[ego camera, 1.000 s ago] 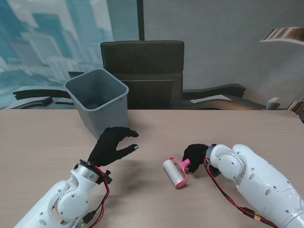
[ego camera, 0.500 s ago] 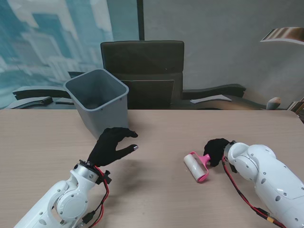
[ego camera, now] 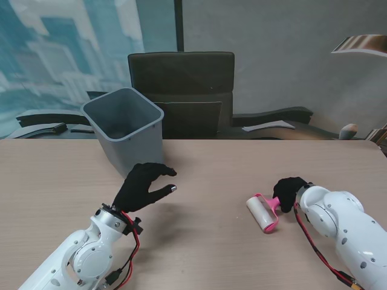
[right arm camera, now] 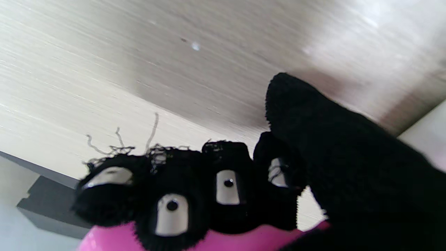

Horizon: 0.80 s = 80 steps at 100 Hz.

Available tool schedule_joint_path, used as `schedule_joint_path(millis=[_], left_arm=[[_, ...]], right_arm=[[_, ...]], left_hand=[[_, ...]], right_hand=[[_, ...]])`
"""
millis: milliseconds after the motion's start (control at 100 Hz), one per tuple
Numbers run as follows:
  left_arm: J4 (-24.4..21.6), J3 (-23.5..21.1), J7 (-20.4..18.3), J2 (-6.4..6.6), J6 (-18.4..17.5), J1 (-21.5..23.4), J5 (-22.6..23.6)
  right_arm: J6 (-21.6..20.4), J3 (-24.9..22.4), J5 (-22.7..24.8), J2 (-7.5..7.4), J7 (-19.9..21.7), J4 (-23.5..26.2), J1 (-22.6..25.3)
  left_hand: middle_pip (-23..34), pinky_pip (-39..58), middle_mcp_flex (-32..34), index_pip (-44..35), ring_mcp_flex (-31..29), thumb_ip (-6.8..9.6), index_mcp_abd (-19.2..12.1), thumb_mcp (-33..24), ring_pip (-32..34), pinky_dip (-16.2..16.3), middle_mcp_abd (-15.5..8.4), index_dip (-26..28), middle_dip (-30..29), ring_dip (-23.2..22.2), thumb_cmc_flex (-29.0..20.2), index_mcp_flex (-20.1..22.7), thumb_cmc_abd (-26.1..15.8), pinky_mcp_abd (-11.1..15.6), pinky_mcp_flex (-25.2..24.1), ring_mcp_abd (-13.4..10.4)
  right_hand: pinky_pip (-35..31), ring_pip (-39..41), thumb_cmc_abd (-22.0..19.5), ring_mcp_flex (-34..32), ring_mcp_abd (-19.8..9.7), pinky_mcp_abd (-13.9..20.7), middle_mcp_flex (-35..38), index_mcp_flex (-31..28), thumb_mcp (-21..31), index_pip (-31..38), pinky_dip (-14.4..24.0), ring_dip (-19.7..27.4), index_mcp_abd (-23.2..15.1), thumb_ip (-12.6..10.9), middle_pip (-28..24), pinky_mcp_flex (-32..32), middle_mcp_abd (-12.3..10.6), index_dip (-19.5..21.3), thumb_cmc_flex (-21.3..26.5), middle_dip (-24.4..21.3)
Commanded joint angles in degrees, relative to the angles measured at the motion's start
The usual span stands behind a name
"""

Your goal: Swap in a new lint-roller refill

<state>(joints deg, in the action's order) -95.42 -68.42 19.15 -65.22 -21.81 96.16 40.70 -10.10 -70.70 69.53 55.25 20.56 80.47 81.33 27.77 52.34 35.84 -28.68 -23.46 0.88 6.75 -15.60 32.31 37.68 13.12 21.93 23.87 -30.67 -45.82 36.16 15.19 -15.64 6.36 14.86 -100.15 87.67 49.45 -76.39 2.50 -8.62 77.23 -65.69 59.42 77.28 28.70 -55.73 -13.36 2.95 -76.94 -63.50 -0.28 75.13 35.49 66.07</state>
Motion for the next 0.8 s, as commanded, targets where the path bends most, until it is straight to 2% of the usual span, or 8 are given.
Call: schedule_joint_path(millis=[0,150,500,650,790], left_arm=[[-0.1,-0.1,-0.9,-0.02,0.0,0.2,0.0],[-0.3,-0.4,-0.8,0.00,-0.2,0.5,0.3],[-0.2,-0.2,-1.1,0.00,-0.6,0.5,-0.2],[-0.4,-0.2,-1.0,-0.05,-0.6,0.6,-0.3],[-0.3,0.0,-1.0,-0.05,-0.5,0.6,-0.4]], right_arm=[[0.7,2.2,-0.7,0.89,1.7,1.3,0.4],[3.5,6.9,-4.0,1.18,3.6,3.0,-1.4],[6.2,16.5,-11.8,2.01,1.0,4.6,-4.2],[6.8,18.0,-13.7,2.20,0.4,4.6,-4.6],[7.5,17.1,-13.0,2.15,0.4,4.3,-4.1]], left_hand=[[0.3,0.8,-0.2,-1.0,-0.1,0.18,-0.5,-1.6,0.7,0.6,-0.6,0.0,0.3,-0.6,0.4,-0.1,0.6,0.3,-0.5,-0.2],[0.3,0.8,-0.2,-1.0,0.0,0.20,-0.4,-1.8,0.7,0.6,-0.6,0.0,0.4,-0.6,0.4,-0.2,0.6,0.2,-0.5,-0.1],[0.3,0.9,-0.2,-1.0,-0.1,0.21,-0.5,-2.0,0.7,0.5,-0.6,0.0,0.4,-0.6,0.5,-0.2,0.5,0.3,-0.5,-0.2],[0.2,0.8,-0.2,-1.1,0.0,0.19,-0.3,-1.9,0.7,0.5,-0.6,0.1,0.4,-0.6,0.4,-0.2,0.4,0.2,-0.6,-0.1],[0.2,0.8,-0.2,-1.1,0.0,0.23,-0.3,-1.9,0.7,0.5,-0.5,0.2,0.4,-0.6,0.3,-0.3,0.4,0.3,-0.6,-0.1]], right_hand=[[-11.4,12.7,0.3,0.3,-22.1,4.2,3.3,-1.8,1.4,0.6,2.3,-4.1,0.4,-0.2,-1.8,-4.1,3.1,1.3,1.1,0.9],[-11.1,12.7,0.1,0.3,-21.8,3.7,3.2,-1.7,1.1,0.4,2.1,-3.8,0.7,-0.2,-1.8,-4.0,3.3,1.5,1.3,1.1],[-11.0,12.7,0.1,0.3,-21.6,3.4,3.0,-1.6,0.9,0.3,2.0,-3.6,0.9,-0.1,-1.8,-4.0,3.6,1.7,1.5,1.2],[-10.9,12.8,0.0,0.3,-21.6,3.3,3.0,-1.6,0.9,0.2,1.9,-3.5,0.9,-0.1,-1.7,-4.0,3.6,1.8,1.4,1.2],[-10.9,12.8,0.0,0.3,-21.6,3.2,3.0,-1.6,0.9,0.2,1.9,-3.4,1.0,-0.1,-1.7,-4.0,3.6,1.9,1.5,1.2]])
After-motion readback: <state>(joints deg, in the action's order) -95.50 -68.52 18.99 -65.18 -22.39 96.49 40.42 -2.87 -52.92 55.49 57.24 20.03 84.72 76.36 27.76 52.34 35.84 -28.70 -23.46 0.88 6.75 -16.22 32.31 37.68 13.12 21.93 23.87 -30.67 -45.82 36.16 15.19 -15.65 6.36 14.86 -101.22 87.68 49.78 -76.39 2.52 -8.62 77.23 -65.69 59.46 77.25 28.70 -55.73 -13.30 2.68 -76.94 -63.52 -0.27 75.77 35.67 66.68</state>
